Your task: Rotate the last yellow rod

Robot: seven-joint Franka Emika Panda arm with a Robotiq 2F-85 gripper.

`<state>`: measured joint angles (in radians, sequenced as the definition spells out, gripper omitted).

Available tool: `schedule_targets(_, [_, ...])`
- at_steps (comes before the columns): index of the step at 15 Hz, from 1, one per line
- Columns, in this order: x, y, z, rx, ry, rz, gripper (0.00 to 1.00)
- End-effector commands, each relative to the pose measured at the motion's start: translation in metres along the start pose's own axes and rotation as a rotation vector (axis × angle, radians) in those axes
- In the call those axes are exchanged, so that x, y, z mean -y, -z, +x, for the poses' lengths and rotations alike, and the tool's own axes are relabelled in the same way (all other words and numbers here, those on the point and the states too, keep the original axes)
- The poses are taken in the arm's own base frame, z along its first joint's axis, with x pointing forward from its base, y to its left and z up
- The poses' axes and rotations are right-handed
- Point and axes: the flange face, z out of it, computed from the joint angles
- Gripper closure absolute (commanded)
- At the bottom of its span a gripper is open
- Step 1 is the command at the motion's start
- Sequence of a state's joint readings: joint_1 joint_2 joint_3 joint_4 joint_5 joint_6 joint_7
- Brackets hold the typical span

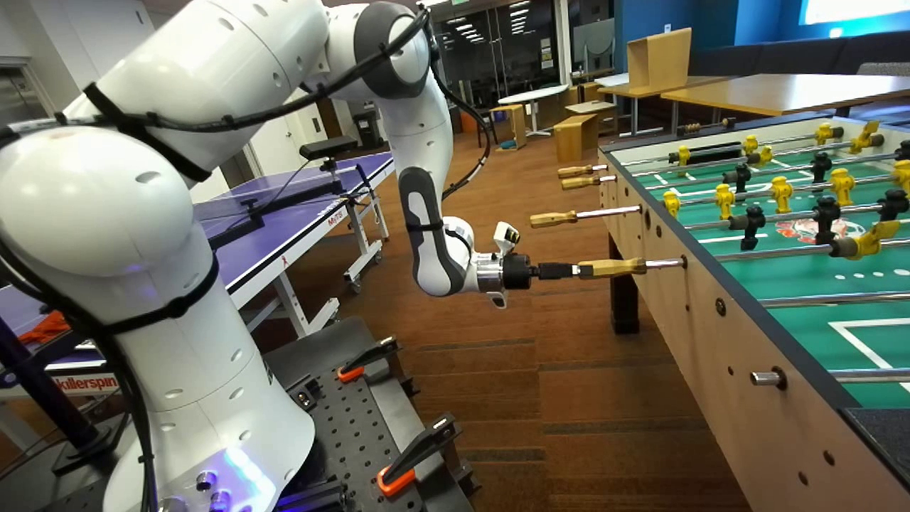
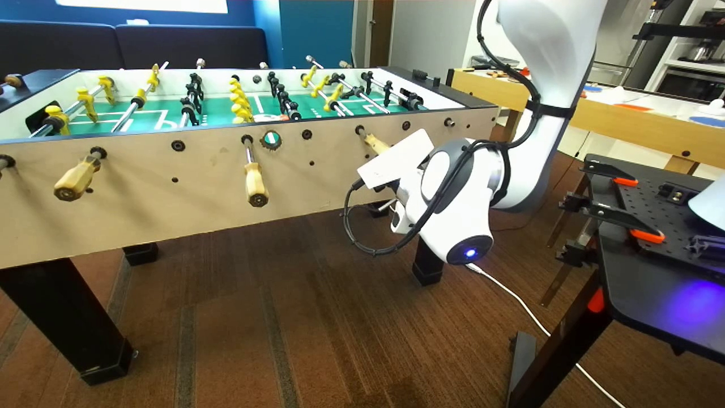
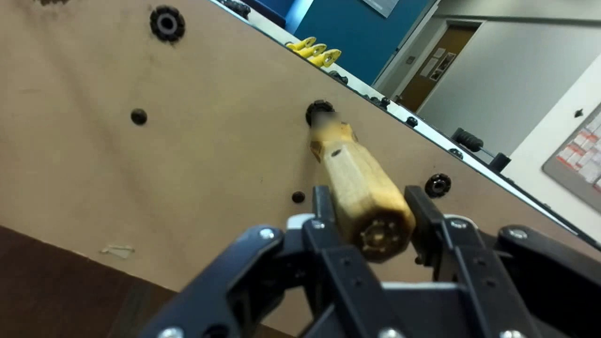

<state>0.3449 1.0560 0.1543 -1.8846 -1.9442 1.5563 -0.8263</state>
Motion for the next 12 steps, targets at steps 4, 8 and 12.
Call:
schedule_targets(4, [0.003, 0.0001, -0.023, -0.092, 0.362, 0.04, 0.83])
schedule_targets(8, [-0.0004, 0.0005, -0.0235, -0.133, 0.547, 0.041, 0.83])
schedule_targets(12, [0.0008, -0.0001, -0.0242, -0.189, 0.738, 0.048, 0.83])
